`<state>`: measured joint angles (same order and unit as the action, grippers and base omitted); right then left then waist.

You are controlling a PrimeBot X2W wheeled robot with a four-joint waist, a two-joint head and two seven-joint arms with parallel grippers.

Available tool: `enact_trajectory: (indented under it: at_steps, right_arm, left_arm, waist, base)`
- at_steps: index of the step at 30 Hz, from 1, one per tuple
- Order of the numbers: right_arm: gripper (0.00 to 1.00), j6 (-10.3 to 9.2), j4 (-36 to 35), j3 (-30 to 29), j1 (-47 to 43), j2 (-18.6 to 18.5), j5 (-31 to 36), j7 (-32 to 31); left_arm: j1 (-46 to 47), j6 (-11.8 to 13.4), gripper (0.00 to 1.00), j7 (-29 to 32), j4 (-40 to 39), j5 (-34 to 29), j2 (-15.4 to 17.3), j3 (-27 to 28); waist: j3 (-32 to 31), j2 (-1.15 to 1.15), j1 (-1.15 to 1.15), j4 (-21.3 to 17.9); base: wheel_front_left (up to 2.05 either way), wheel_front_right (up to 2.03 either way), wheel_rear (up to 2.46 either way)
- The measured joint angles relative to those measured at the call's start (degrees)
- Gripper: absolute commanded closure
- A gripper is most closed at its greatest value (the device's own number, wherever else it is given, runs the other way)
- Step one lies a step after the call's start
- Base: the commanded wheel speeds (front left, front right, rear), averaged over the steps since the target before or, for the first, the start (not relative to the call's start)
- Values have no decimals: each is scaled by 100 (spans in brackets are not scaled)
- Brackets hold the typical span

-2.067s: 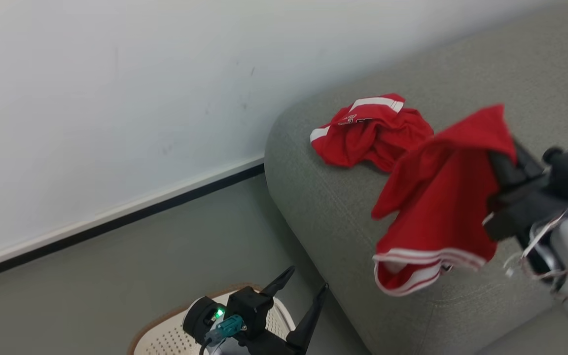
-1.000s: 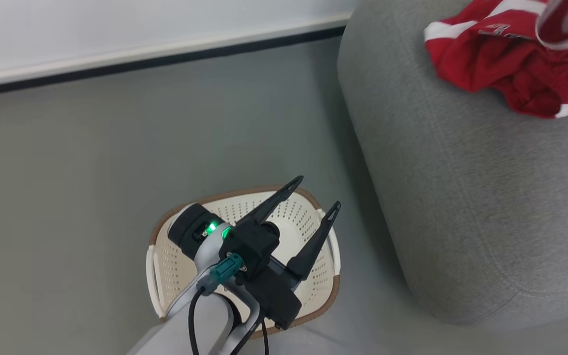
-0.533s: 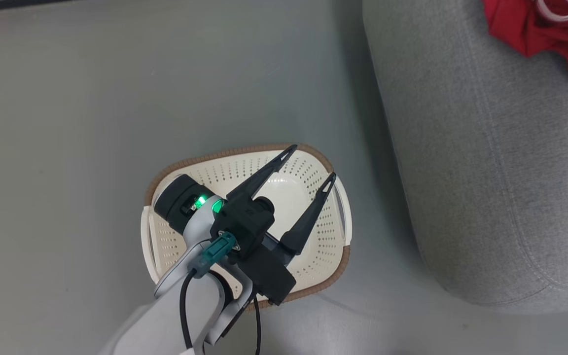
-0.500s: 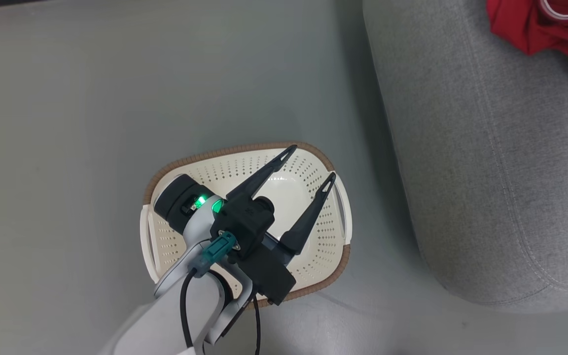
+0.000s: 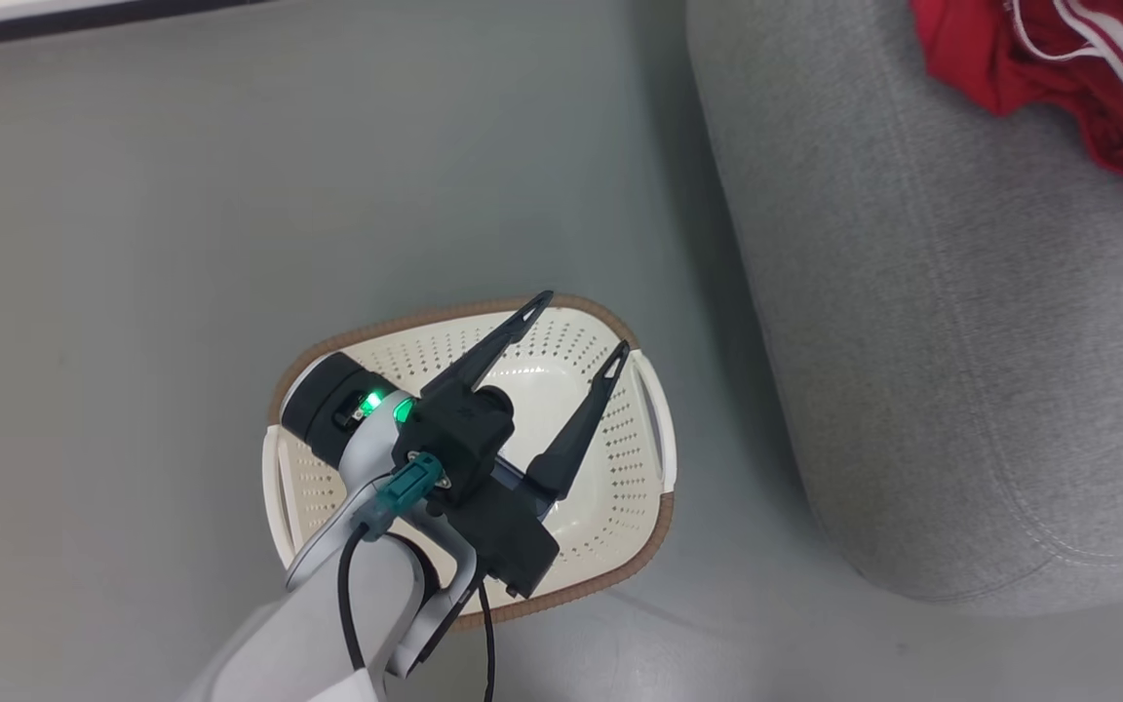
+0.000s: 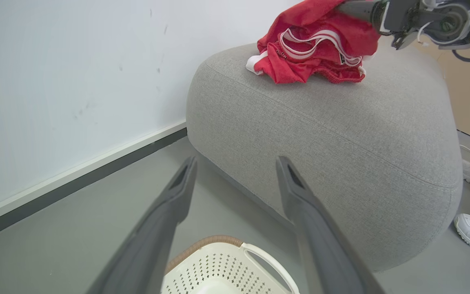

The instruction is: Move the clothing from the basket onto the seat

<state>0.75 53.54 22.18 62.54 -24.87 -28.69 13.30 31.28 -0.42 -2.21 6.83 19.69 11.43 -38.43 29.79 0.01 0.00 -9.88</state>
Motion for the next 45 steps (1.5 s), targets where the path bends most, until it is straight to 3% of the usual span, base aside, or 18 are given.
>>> enact_trajectory:
  at_steps: [11, 25, 35, 45]
  right_arm:
    - [0, 175, -14, 131, -641, 91, 57, 98]
    - [0, 187, -689, 237, -1471, 297, 254, 100]
    - [0, 211, -1221, 290, -2111, 414, 320, 124]
    - [0, -8, -1868, 274, -3442, 725, 280, 124]
  left_arm:
    - [-227, 43, 0, -211, 305, 196, -16, 114]
    - [-634, 151, 0, -613, 786, 547, -167, 385]
    - [-968, 355, 0, -911, 1006, 766, -237, 701]
    - [-1751, 555, 0, -1035, 1163, 895, -2, 1133]
  waist:
    - [-446, 0, 0, -190]
    - [-1326, -1, -1, -233]
    - [-1958, -1, -1, -5]
    - [-2696, -1, -1, 516]
  base:
    - [0, 0, 0]
    - [0, 0, 0]
    - [0, 0, 0]
    - [0, 0, 0]
